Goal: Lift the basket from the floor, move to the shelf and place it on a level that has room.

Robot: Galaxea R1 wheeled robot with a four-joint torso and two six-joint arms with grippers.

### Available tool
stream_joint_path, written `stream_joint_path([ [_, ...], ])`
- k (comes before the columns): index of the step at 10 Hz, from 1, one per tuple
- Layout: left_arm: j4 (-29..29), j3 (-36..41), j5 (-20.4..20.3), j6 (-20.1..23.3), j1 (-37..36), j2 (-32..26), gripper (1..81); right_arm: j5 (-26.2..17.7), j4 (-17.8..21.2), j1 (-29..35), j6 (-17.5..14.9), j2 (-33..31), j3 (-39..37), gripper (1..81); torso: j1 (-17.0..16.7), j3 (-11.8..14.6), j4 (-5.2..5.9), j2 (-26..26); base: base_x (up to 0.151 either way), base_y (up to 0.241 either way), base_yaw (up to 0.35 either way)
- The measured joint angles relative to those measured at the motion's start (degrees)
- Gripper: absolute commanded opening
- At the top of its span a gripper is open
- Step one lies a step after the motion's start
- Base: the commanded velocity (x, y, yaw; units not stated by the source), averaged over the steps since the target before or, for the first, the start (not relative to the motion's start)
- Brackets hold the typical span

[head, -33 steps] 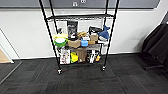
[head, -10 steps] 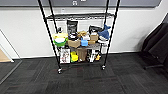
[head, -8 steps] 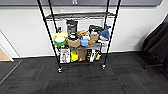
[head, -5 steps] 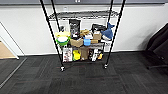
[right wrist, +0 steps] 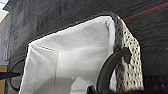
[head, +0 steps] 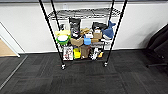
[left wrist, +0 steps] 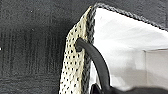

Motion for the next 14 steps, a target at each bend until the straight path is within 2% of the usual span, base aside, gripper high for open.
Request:
stream_joint_path([
  [5,-2.47,0.11,0.16,0.00,-1.65,1.29,1.0,0.22,0.00,0.60,0.06,-4.51,4.24,1.0,-5.97,0.76,0.02,9.38,0.000,0.000,0.000],
  [12,-3.99,1.05,0.63,0.01,-1.84,0.89,1.0,-0.22,0.02,0.88,0.68,-5.97,6.38,1.0,-14.67,13.18,0.02,22.71,0.000,0.000,0.000],
  [14,-4.90,3.30,0.29,0.01,-1.89,-0.55,1.0,-0.20,0.02,1.13,0.68,-6.19,6.73,1.0,-16.83,14.91,0.02,25.83,0.000,0.000,0.000],
])
